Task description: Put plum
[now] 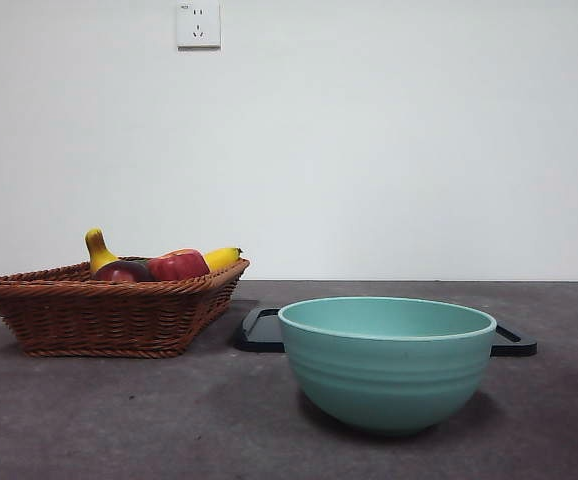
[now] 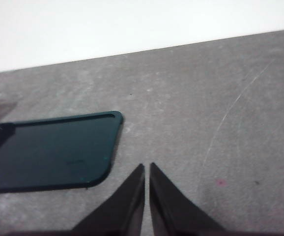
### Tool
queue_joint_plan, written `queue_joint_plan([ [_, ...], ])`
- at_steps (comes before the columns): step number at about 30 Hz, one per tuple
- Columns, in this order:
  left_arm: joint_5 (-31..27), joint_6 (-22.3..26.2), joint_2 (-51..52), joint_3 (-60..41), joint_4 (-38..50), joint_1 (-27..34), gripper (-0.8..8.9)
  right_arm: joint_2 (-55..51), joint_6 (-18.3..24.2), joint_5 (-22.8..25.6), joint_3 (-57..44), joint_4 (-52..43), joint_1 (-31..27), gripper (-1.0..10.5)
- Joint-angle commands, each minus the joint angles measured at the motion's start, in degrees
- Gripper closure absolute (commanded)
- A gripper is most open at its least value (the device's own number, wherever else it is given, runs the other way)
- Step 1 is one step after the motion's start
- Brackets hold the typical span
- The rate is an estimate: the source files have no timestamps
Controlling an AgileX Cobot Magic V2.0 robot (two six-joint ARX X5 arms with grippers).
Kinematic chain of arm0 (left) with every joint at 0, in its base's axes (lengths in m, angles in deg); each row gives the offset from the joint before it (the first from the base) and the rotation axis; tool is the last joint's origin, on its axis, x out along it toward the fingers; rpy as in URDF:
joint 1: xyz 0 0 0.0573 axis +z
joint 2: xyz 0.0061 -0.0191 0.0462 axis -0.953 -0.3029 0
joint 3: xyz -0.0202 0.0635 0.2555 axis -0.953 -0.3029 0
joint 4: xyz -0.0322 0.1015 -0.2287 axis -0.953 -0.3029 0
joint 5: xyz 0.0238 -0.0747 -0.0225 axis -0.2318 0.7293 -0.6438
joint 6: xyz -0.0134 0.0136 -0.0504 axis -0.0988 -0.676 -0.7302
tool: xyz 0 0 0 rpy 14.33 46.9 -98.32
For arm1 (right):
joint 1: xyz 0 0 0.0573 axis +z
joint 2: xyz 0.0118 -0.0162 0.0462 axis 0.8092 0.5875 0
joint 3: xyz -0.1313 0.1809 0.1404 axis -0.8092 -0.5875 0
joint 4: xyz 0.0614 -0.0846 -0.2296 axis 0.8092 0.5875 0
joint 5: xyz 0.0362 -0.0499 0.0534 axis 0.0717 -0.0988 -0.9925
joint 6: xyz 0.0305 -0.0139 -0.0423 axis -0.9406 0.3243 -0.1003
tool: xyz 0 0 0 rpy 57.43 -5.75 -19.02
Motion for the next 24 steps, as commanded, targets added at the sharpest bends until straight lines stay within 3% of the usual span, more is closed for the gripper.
queue_joint_plan([
  [1,0.0,-6.3,0.1,0.2,-0.7,0.2,8.06,-0.2,-5.1,-0.2,1.0,-0.5,-0.1,9.4],
  [5,0.5,-9.8,0.1,3.0,-1.0,0.2,8.06,-0.2,-7.0,-0.2,4.2,-0.4,-0.1,9.4],
  [13,3.5,-11.5,-1.7,11.9,-5.2,0.2,8.05,0.9,-7.2,-0.2,15.3,4.6,-0.1,9.4],
  [18,4.8,-8.5,-5.5,20.2,-10.9,0.2,8.05,5.5,-5.9,-3.4,24.5,11.0,-0.1,9.4],
  [24,14.5,-3.0,-13.0,30.3,-19.6,0.1,8.05,15.8,-0.7,-11.5,36.4,22.7,-0.1,9.4],
])
